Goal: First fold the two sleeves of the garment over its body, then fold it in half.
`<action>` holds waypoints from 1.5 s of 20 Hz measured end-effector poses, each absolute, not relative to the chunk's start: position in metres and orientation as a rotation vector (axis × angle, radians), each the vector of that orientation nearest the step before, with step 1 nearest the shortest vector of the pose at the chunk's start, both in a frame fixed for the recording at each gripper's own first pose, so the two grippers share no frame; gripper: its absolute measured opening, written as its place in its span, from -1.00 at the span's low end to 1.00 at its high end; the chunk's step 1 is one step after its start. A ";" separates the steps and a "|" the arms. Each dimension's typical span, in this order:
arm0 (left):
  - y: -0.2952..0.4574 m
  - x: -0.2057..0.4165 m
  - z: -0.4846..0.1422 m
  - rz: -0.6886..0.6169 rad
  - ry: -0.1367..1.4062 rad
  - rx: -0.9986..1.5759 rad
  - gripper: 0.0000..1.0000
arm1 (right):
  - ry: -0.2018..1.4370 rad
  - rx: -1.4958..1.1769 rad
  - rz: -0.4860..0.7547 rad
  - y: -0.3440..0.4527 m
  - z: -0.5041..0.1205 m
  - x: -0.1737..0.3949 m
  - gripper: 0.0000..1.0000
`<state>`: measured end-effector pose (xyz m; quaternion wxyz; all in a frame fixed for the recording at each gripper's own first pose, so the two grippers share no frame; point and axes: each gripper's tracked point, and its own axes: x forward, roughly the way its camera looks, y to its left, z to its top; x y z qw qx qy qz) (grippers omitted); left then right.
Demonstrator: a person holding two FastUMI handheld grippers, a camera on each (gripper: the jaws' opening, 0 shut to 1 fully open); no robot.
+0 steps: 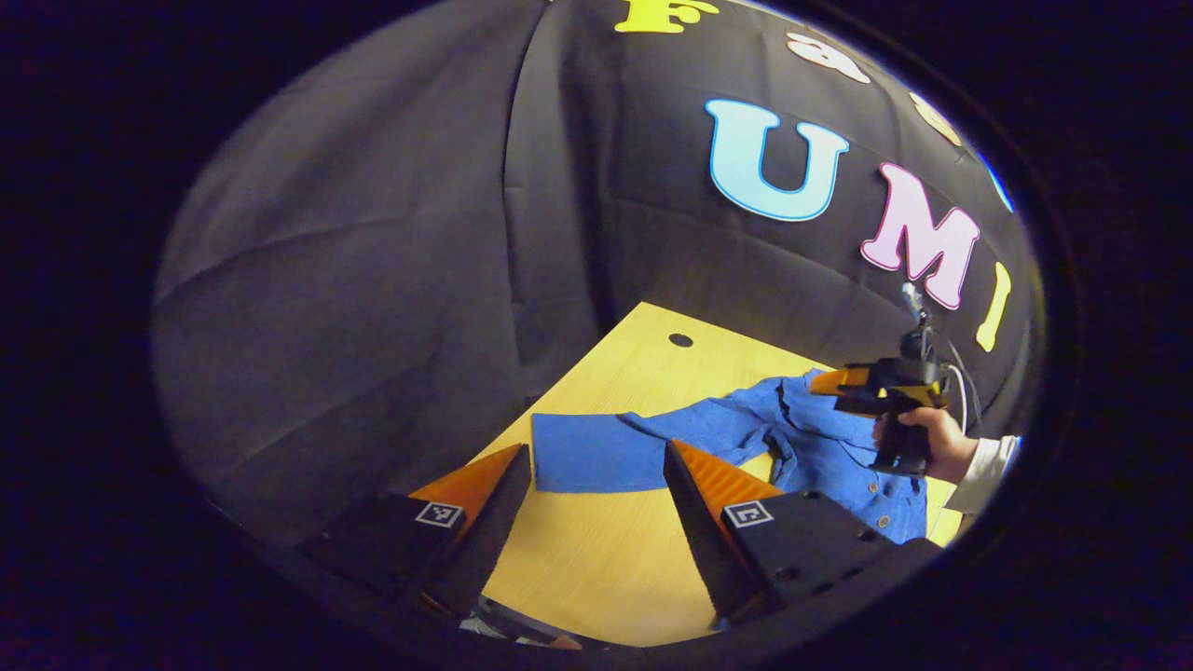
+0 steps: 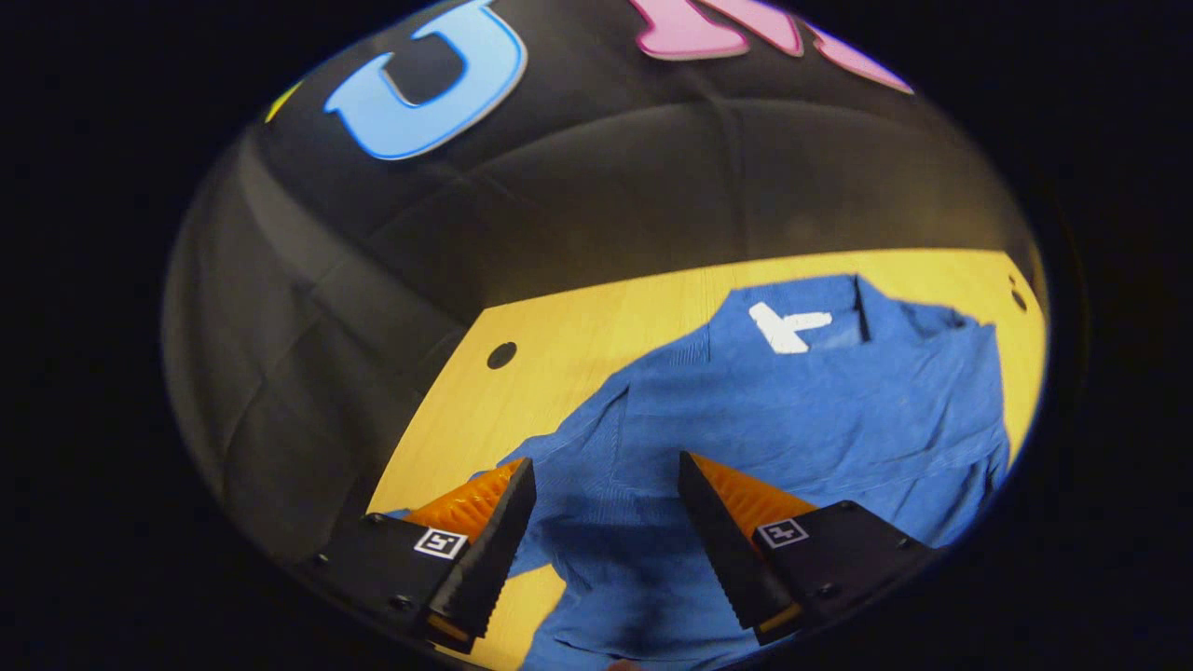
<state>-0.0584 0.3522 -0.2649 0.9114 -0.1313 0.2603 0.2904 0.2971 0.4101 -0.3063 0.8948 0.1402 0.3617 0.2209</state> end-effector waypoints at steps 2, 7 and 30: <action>0.372 -0.048 -0.288 0.605 0.589 -0.286 0.67 | 0.679 0.252 0.529 0.394 -0.263 0.274 0.95; 0.412 -0.016 -0.340 0.637 0.700 -0.385 0.68 | 0.642 0.214 0.553 0.328 -0.204 0.205 0.94; 0.433 0.005 -0.398 0.561 0.902 -0.564 -1.00 | 0.523 0.378 0.339 0.230 -0.125 0.181 0.94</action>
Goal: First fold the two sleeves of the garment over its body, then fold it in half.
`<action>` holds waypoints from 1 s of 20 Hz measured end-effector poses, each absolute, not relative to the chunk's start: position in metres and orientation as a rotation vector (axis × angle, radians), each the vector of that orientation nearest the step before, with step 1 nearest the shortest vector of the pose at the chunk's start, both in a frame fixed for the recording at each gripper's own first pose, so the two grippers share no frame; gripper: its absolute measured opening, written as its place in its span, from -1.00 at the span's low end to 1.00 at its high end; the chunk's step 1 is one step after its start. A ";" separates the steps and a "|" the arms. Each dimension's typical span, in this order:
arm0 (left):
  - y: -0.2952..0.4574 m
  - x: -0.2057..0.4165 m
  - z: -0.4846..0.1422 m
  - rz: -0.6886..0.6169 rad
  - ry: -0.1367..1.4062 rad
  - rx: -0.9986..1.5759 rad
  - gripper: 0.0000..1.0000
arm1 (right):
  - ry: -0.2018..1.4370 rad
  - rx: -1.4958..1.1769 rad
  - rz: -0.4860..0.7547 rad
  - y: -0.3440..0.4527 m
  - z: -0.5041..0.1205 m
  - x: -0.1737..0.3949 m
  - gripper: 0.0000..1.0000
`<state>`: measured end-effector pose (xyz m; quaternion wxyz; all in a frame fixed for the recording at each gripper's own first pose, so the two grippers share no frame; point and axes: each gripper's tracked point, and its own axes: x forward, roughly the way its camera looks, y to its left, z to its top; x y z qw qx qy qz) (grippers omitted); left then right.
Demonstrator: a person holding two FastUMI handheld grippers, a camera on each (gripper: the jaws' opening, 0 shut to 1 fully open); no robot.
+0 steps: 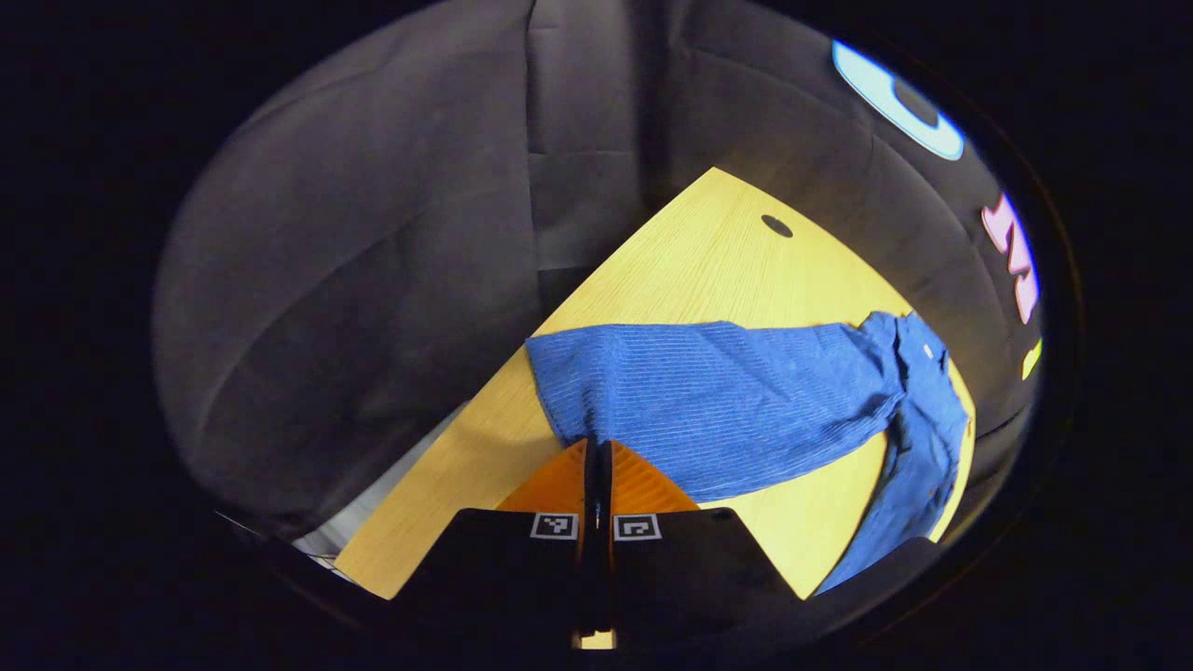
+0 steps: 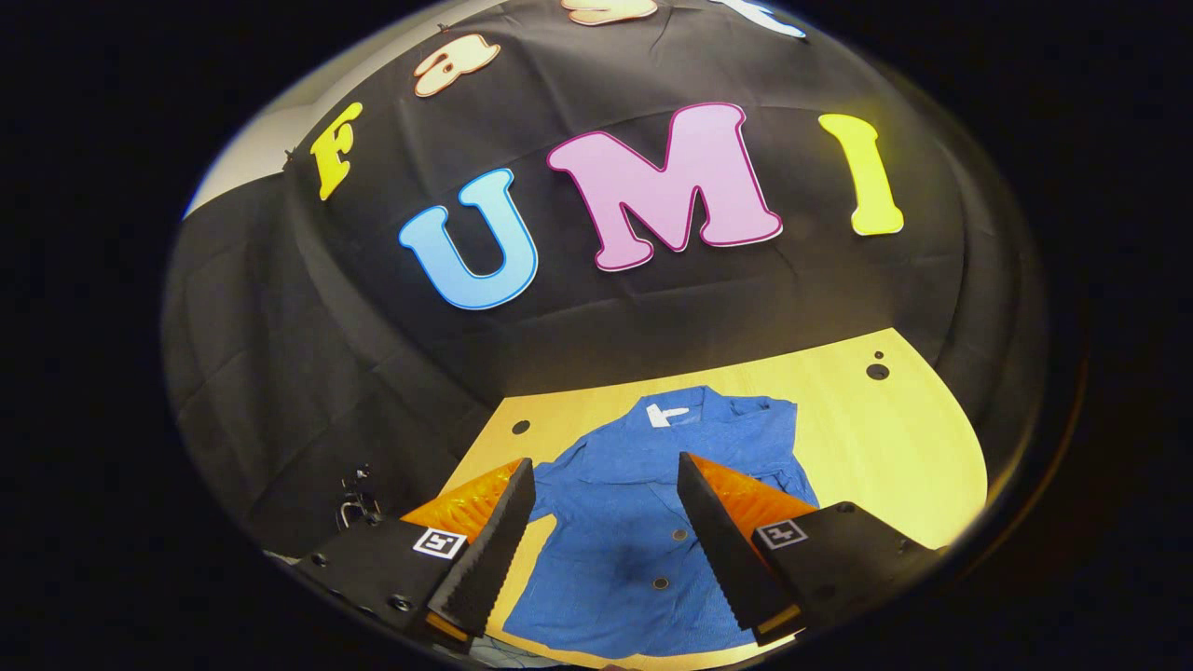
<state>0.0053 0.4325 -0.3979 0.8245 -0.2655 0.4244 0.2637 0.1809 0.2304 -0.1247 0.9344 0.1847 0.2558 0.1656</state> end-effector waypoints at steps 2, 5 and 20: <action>0.435 0.009 -0.389 0.542 0.862 -0.567 -1.00 | 0.518 0.377 0.331 0.228 -0.123 0.180 0.94; 0.425 0.030 -0.355 0.497 0.783 -0.559 -1.00 | 0.519 0.395 0.320 0.227 -0.124 0.180 0.93; 0.140 0.304 -0.154 0.051 0.429 -0.396 -1.00 | 0.576 0.419 0.291 0.093 -0.179 0.236 0.92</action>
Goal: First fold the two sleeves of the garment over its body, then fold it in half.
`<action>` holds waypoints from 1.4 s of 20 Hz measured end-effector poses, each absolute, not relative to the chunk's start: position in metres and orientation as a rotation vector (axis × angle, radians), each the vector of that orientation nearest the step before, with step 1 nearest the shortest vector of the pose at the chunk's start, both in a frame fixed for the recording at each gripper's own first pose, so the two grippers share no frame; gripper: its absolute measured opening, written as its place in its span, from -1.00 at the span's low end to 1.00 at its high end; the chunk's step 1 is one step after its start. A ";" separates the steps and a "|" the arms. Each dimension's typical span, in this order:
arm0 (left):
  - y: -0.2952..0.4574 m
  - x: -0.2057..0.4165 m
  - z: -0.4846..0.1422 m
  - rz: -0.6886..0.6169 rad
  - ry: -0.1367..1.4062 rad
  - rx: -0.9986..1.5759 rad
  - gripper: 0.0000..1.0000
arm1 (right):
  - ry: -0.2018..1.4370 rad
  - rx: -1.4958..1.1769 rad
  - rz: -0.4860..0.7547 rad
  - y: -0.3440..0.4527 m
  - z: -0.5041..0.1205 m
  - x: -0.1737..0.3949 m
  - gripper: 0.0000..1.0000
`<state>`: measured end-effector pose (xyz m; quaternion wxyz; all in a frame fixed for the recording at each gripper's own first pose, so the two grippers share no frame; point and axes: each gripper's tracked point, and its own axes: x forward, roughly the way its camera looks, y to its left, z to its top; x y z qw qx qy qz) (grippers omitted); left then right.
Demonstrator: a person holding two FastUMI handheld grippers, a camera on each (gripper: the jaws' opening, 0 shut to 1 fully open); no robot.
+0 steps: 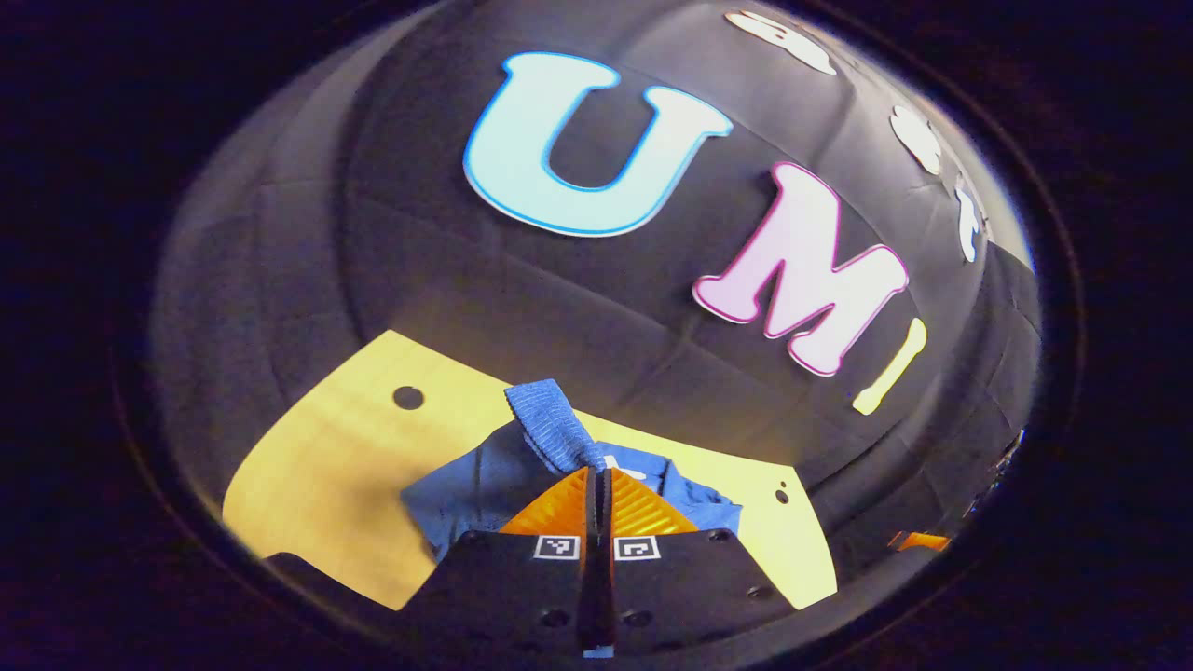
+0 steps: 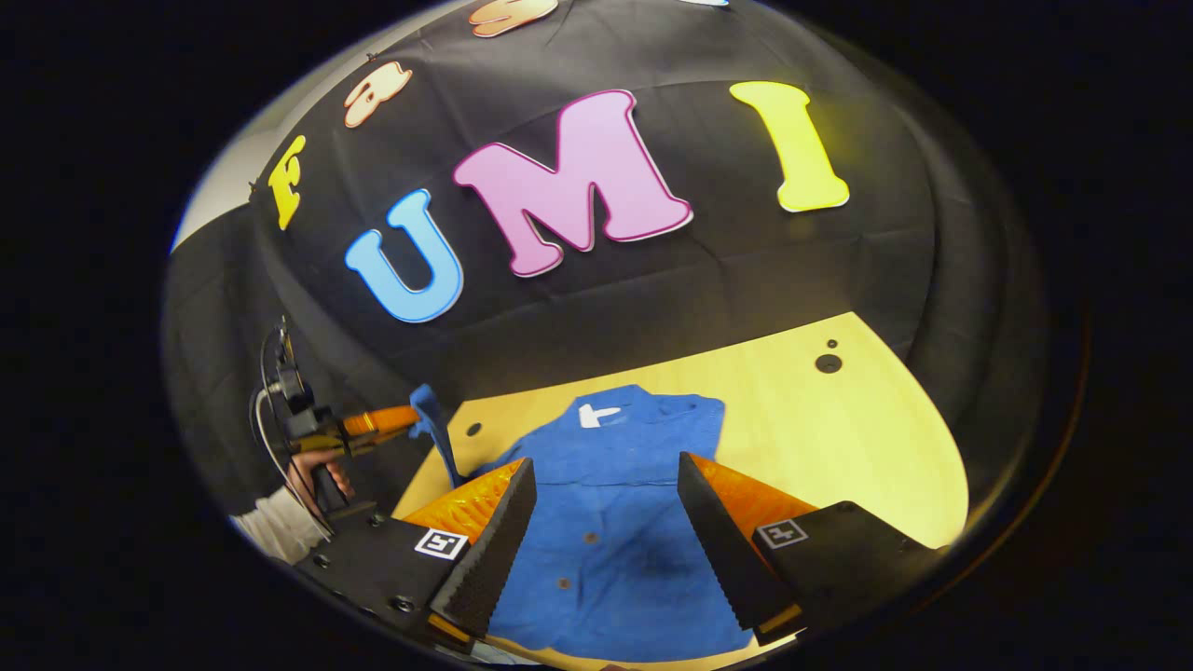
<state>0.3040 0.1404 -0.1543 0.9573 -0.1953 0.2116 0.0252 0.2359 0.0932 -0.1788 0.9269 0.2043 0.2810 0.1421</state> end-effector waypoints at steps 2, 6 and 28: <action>0.086 0.341 -0.174 -0.002 0.479 -0.345 -1.00 | 0.602 0.436 0.284 0.072 -0.197 0.240 0.93; -0.020 0.381 -0.228 -0.159 0.662 -0.345 -1.00 | 0.664 0.510 0.232 0.037 -0.233 0.241 0.93; 0.070 0.176 -0.237 0.067 0.935 -0.088 0.69 | 0.955 0.389 0.256 0.045 -0.354 0.149 0.94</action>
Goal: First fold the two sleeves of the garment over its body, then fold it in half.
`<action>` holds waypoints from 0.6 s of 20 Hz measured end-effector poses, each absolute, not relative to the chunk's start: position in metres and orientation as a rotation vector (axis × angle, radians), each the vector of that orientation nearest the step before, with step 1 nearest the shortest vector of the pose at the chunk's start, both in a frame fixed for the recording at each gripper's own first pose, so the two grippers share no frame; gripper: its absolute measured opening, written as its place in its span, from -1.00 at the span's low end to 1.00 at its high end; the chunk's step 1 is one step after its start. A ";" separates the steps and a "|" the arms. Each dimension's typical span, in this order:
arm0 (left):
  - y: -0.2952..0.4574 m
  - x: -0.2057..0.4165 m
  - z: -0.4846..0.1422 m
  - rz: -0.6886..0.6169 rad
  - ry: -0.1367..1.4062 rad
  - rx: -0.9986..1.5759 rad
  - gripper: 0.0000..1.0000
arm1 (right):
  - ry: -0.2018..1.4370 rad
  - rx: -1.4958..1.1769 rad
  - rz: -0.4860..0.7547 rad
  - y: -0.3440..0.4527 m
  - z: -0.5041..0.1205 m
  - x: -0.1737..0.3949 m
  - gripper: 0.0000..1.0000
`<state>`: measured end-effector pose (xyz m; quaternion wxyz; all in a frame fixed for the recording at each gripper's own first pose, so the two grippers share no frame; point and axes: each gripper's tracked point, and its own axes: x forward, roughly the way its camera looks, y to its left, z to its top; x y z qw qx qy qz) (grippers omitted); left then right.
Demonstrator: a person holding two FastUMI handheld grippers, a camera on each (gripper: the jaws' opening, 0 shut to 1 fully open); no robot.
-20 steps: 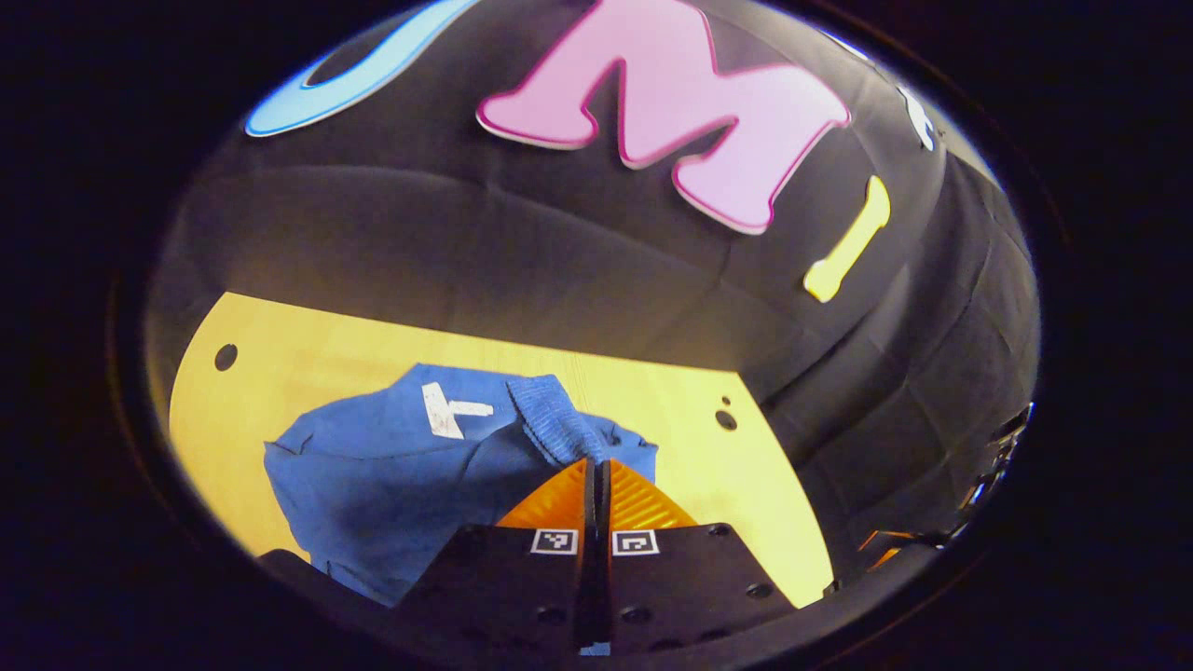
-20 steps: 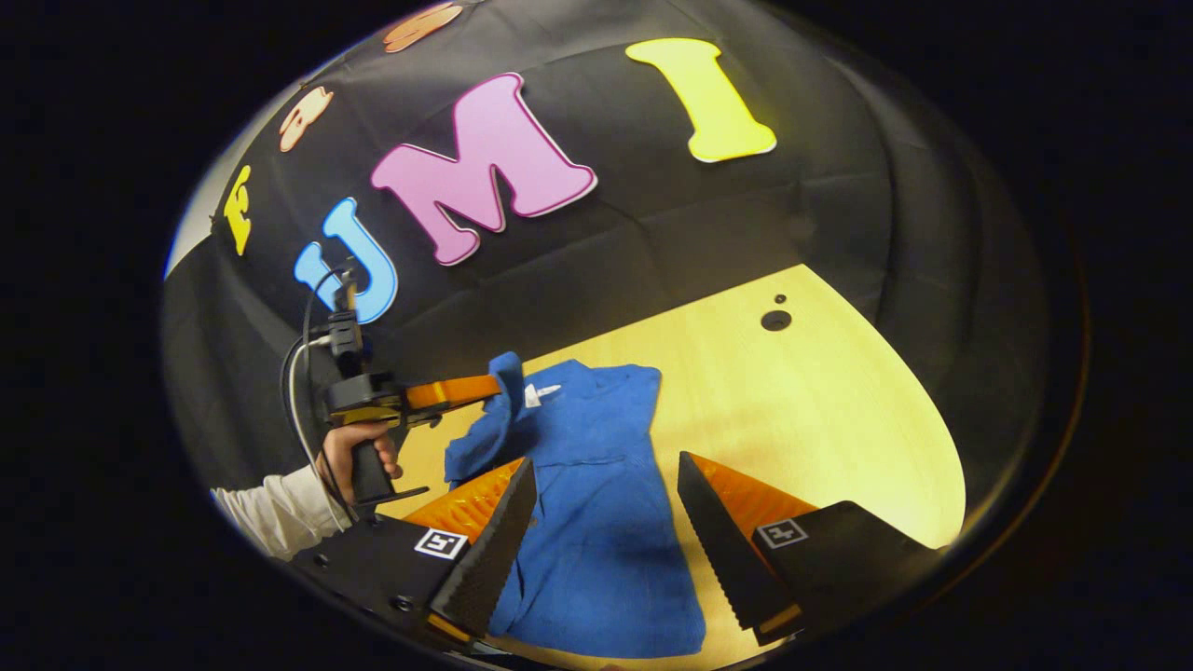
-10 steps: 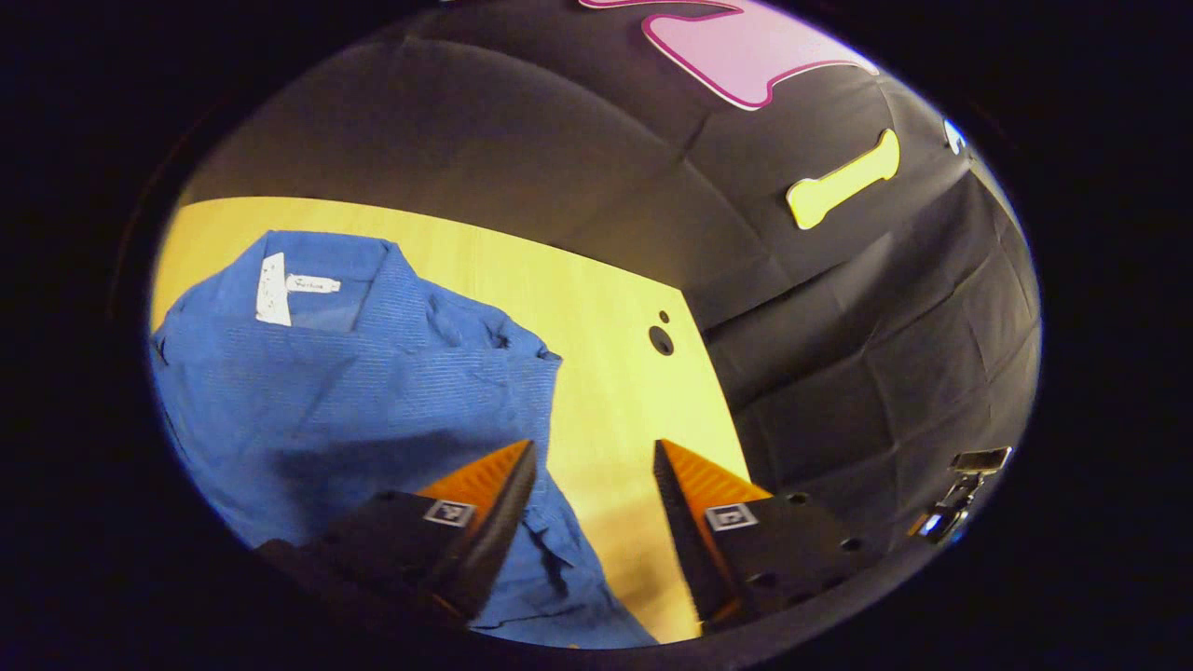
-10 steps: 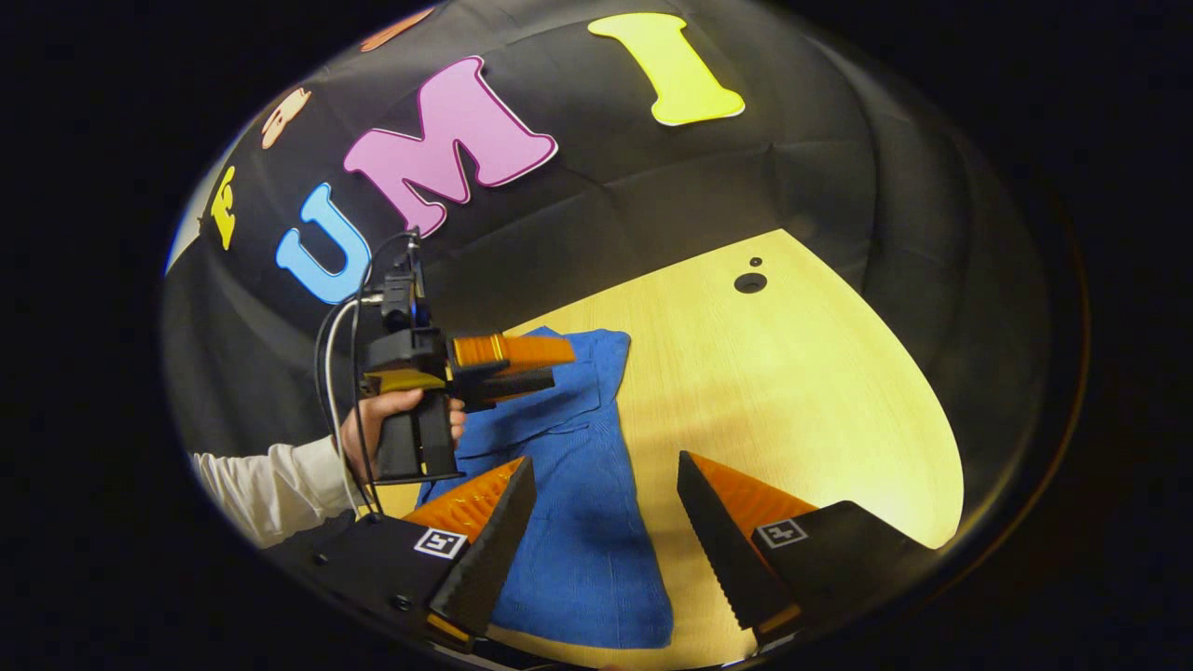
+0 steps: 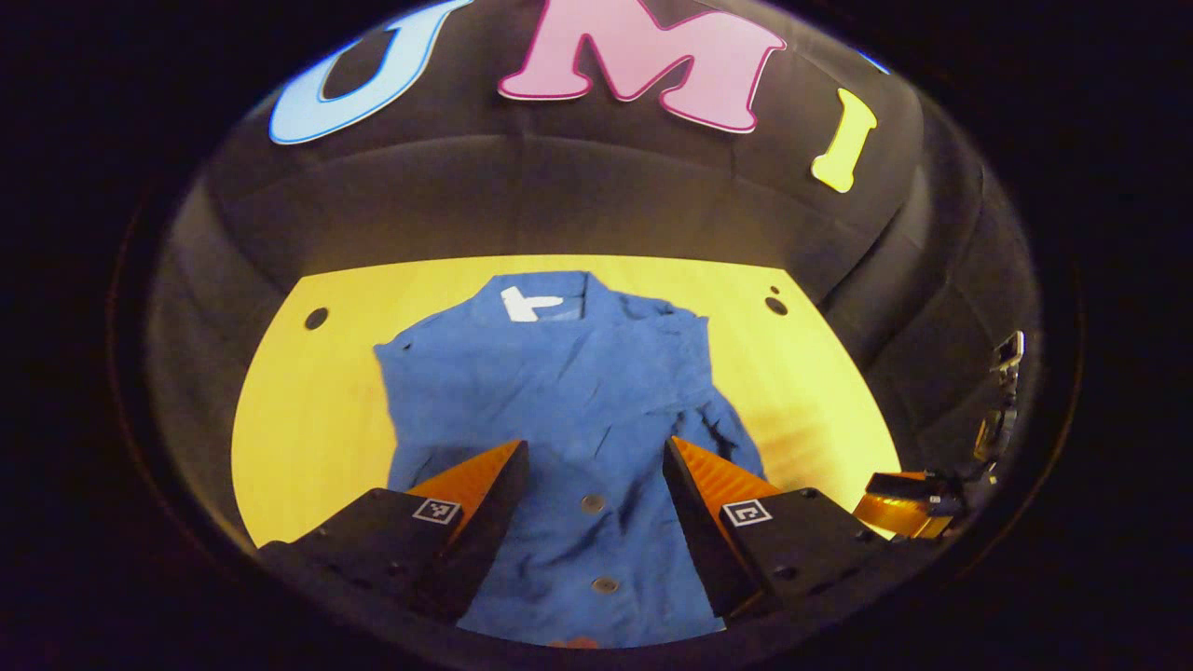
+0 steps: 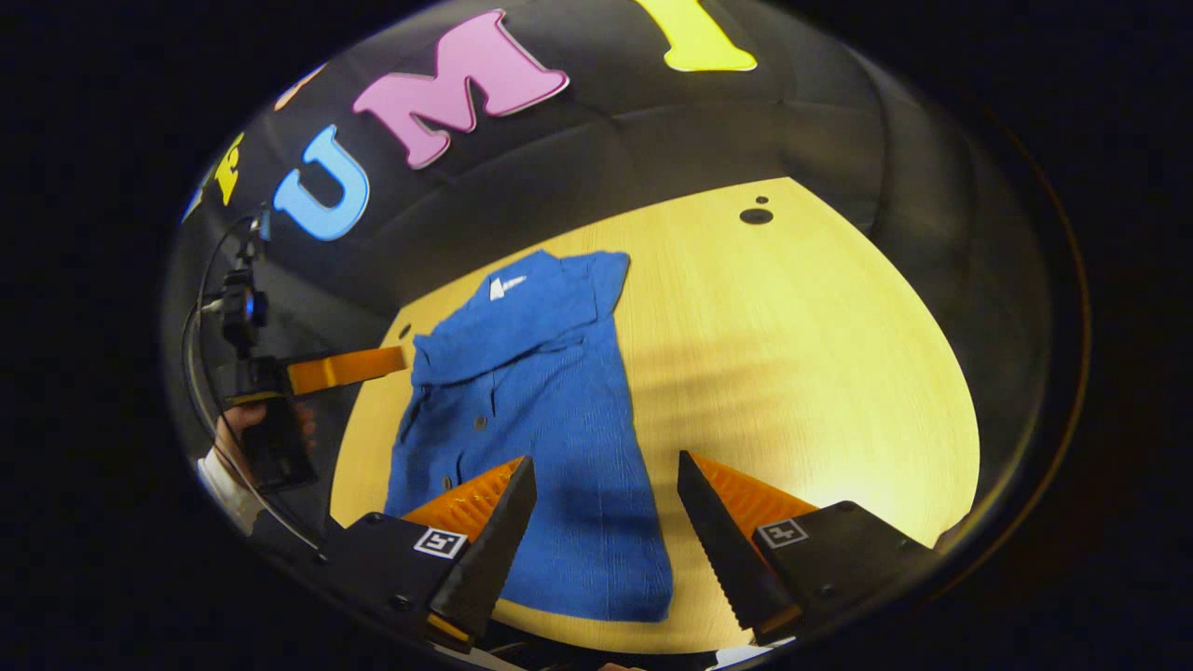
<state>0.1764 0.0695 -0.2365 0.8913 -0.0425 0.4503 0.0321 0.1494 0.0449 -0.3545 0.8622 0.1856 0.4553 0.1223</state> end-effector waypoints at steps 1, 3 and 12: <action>0.087 0.143 -0.246 0.121 0.970 -0.078 0.69 | 0.979 0.364 0.257 0.050 -0.361 0.141 0.93; 0.115 0.084 -0.268 0.211 1.037 -0.069 0.69 | 1.025 0.308 0.253 0.060 -0.375 0.127 0.95; 0.174 -0.070 -0.349 0.344 1.254 -0.082 0.69 | 1.185 0.077 0.136 0.061 -0.424 0.057 0.95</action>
